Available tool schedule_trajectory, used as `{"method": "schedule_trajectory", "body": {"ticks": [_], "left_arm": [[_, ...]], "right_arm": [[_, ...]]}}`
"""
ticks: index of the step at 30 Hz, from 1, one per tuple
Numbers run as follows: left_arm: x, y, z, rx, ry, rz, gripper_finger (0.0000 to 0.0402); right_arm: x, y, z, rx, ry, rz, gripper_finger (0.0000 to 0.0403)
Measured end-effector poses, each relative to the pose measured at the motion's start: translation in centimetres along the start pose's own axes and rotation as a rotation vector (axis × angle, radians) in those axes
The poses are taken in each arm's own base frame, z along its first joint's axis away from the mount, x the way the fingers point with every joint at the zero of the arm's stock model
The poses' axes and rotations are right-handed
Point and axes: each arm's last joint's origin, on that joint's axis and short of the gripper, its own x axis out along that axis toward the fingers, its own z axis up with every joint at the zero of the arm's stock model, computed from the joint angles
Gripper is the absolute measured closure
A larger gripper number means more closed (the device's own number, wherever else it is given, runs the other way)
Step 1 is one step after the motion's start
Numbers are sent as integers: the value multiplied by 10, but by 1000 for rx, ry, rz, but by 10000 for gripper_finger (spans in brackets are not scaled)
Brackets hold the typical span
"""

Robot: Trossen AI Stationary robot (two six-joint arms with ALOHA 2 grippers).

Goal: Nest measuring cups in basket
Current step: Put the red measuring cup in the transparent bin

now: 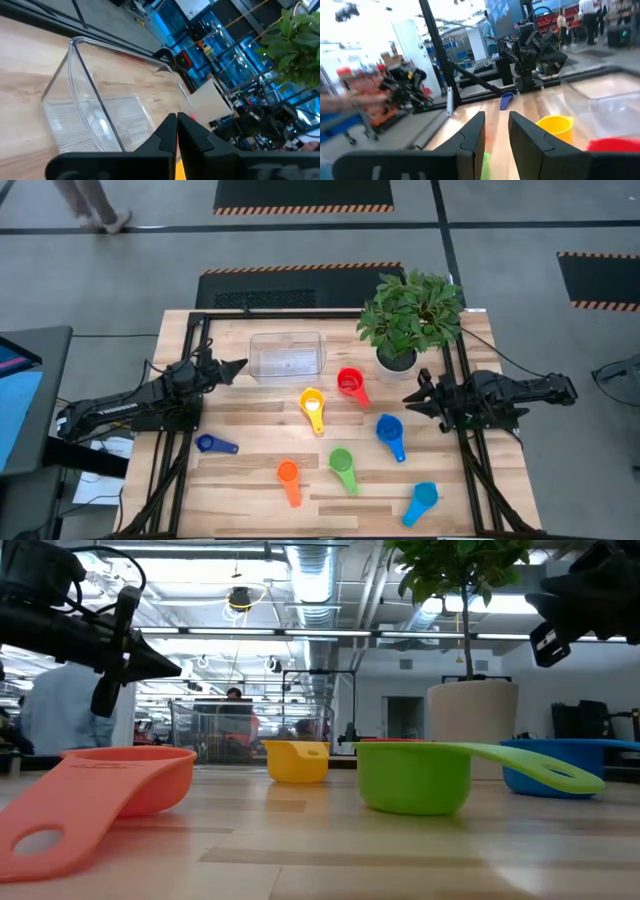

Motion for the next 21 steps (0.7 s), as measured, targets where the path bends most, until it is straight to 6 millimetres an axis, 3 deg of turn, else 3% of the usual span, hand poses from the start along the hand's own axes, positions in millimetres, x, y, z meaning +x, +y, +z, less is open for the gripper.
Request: {"method": "schedule_trajectory", "body": {"ticks": [6,11,16,21], "left_arm": [[1,0,-3,-116,74,-26,401],[0,-14,-5,-200,289,-265,401],[-4,-34,9,-96,61,-454,401],[-14,-49,23,-105,-117,-617,402]], "right_arm": [[0,1,8,179,-98,-9,292],[-4,1,24,243,-321,-108,292],[-9,5,37,78,-471,-124,292],[-9,6,39,249,-497,-76,292]]}}
